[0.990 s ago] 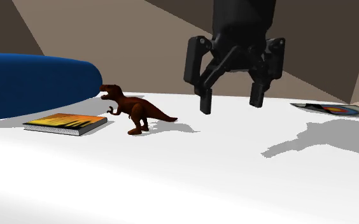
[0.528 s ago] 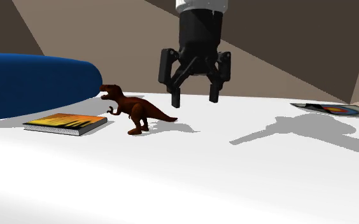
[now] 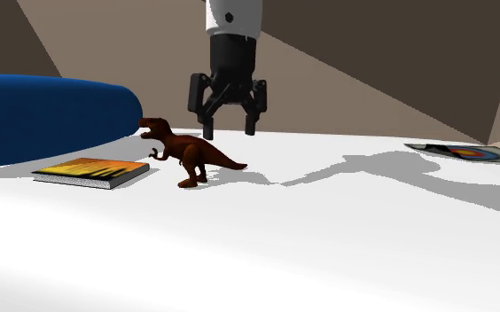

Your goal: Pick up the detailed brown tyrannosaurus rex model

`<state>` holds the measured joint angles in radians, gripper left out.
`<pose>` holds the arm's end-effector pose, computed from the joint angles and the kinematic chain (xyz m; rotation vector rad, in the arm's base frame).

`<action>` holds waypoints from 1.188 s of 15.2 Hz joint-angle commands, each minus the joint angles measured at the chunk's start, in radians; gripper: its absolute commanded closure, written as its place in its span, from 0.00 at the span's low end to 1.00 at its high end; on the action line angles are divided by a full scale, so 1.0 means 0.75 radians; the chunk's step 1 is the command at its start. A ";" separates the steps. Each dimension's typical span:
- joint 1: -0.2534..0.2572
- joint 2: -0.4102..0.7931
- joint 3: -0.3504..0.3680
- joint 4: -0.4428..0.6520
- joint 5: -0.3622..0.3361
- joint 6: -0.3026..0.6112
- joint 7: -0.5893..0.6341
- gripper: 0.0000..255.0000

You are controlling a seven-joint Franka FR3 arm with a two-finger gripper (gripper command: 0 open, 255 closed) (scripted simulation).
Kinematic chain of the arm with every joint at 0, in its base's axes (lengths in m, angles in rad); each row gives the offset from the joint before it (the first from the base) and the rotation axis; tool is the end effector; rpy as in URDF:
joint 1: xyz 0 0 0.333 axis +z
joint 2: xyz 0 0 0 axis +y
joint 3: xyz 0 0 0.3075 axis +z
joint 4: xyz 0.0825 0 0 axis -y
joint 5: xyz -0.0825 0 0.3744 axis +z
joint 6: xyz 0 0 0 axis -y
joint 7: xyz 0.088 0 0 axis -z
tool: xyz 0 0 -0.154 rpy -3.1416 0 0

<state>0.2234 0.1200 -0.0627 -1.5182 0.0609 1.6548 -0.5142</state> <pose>0.5790 0.1047 0.5333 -2.9196 -1.0177 -0.0401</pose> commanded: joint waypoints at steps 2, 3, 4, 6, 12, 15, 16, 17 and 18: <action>0.020 0.164 0.029 0.211 0.021 -0.061 -0.054 0.00; 0.026 0.223 0.038 0.292 0.026 -0.089 -0.071 0.00; 0.032 0.283 0.048 0.379 0.030 -0.120 -0.087 0.00; 0.046 0.417 0.070 0.577 0.035 -0.194 -0.116 0.00; 0.052 0.408 0.074 0.470 0.036 -0.099 -0.131 0.00; 0.053 0.394 0.074 0.402 0.036 -0.045 -0.135 0.00; 0.053 0.393 0.074 0.402 0.036 -0.045 -0.135 0.00; 0.053 0.392 0.074 0.398 0.036 -0.042 -0.135 1.00; 0.052 0.393 0.074 0.399 0.036 -0.043 -0.135 1.00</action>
<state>0.2625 0.4148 -0.0076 -1.2158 0.0876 1.6206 -0.6155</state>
